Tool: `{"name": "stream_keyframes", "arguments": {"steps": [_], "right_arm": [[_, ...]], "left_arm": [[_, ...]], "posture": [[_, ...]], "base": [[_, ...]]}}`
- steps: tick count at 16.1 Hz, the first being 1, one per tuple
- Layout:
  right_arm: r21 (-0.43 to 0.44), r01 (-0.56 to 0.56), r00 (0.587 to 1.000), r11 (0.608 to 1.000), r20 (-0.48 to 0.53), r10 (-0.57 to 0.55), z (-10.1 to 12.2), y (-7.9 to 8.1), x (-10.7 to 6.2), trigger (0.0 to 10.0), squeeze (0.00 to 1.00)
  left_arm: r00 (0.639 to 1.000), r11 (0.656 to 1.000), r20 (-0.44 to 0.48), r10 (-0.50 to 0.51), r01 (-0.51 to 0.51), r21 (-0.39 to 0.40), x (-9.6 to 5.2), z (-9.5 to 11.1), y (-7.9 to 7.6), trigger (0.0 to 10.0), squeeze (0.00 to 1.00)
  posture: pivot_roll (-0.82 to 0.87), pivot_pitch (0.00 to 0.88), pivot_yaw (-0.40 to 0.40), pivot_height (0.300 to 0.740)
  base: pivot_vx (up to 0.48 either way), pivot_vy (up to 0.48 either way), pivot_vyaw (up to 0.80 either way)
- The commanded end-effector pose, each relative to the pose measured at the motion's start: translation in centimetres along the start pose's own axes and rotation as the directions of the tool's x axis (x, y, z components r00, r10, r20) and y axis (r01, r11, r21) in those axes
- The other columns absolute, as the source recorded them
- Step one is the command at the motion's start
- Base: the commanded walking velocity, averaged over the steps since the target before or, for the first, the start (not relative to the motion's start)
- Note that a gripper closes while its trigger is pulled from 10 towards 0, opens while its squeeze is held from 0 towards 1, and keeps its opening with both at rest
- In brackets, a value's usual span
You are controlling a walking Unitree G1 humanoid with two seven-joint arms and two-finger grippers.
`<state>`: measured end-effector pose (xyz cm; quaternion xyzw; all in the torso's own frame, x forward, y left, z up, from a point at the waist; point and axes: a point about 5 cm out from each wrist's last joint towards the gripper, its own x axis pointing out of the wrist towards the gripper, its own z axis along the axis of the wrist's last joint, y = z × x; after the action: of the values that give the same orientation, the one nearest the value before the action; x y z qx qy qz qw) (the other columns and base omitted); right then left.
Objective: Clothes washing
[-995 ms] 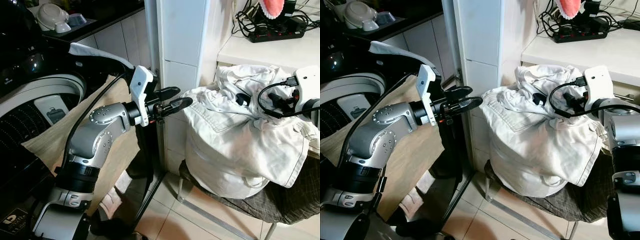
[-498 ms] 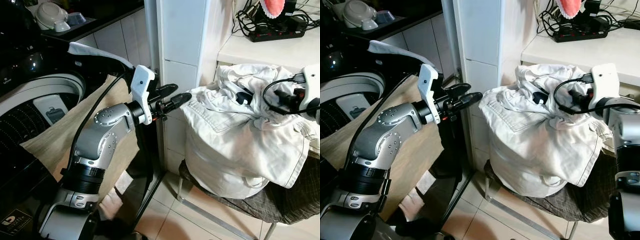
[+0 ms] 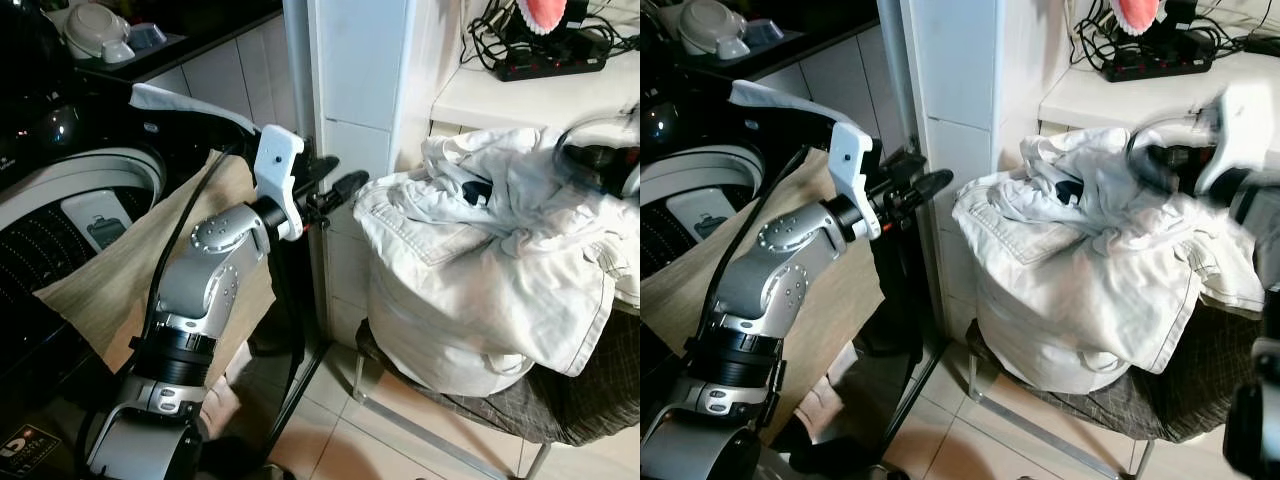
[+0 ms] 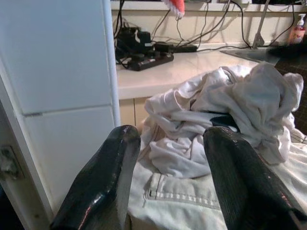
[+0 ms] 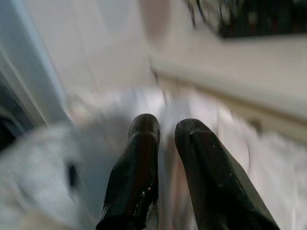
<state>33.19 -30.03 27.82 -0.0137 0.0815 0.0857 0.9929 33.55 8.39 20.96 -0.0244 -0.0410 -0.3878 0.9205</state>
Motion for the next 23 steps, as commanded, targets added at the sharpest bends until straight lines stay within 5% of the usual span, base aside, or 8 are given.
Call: {"name": "stream_keyframes", "arguments": {"steps": [1, 3, 5, 6, 7, 8, 9, 23], "right_arm": [[0.022, -0.054, 0.994, 0.998, 0.094, 0.052, 2.8, 0.6, -0.9, 0.0, 0.00], [0.042, -0.113, 0.983, 0.993, 0.151, 0.106, 4.6, 1.5, -1.3, 0.0, 0.00], [-0.050, -0.088, 0.990, 0.995, 0.105, 0.093, 4.6, 1.6, -1.7, 0.0, 0.00], [-0.253, 0.020, 0.999, 0.967, 0.039, -0.011, 3.3, 0.8, -1.7, 4.0, 0.00], [-0.258, 0.053, 0.998, 0.965, -0.015, -0.058, 1.9, 0.4, -1.5, 10.0, 0.07], [-0.216, 0.060, 0.997, 0.975, -0.043, -0.071, 1.3, 0.3, -1.4, 10.0, 0.07], [-0.256, 0.062, 0.992, 0.965, -0.095, -0.089, 0.4, 0.2, -1.5, 10.0, 1.00], [-0.142, 0.040, 0.995, 0.989, -0.088, -0.053, 0.6, -0.7, -1.9, 10.0, 1.00]], "left_arm": [[1.000, 1.000, 0.014, 0.011, -0.011, 0.005, 0.4, 0.5, 0.1, 10.0, 0.00], [0.999, 1.000, 0.029, 0.016, -0.017, 0.005, 0.7, 0.8, -0.1, 10.0, 0.00], [0.999, 1.000, 0.032, 0.015, -0.015, 0.012, 0.9, 0.7, -0.2, 10.0, 0.00], [0.999, 1.000, 0.031, 0.013, -0.013, 0.014, 0.9, 0.7, -0.2, 10.0, 0.00], [1.000, 1.000, 0.026, -0.004, 0.004, 0.013, 0.9, 0.6, -0.5, 10.0, 0.00], [1.000, 1.000, 0.023, -0.016, 0.015, 0.014, 1.0, 0.5, -0.6, 10.0, 0.00], [0.999, 0.999, 0.010, -0.046, 0.046, 0.025, 0.9, 0.4, -0.9, 10.0, 0.00], [0.993, 0.991, -0.023, -0.119, 0.120, 0.053, 0.6, 0.3, -1.4, 10.0, 0.00]], "posture": [[-0.13, 0.000, 0.082, 0.740], [-0.14, 0.000, 0.085, 0.740], [-0.14, 0.000, 0.085, 0.740], [-0.15, 0.000, 0.087, 0.740], [-0.14, 0.000, 0.087, 0.740], [-0.14, 0.000, 0.086, 0.740], [-0.14, 0.000, 0.086, 0.740], [-0.14, 0.000, 0.102, 0.740]], "base": [[0.000, 0.000, 0.00], [0.000, 0.000, 0.00], [0.000, 0.000, 0.00], [0.000, 0.000, 0.00], [0.000, 0.000, 0.00], [0.000, 0.000, 0.00], [0.000, 0.000, 0.00], [0.000, 0.000, 0.00]]}}
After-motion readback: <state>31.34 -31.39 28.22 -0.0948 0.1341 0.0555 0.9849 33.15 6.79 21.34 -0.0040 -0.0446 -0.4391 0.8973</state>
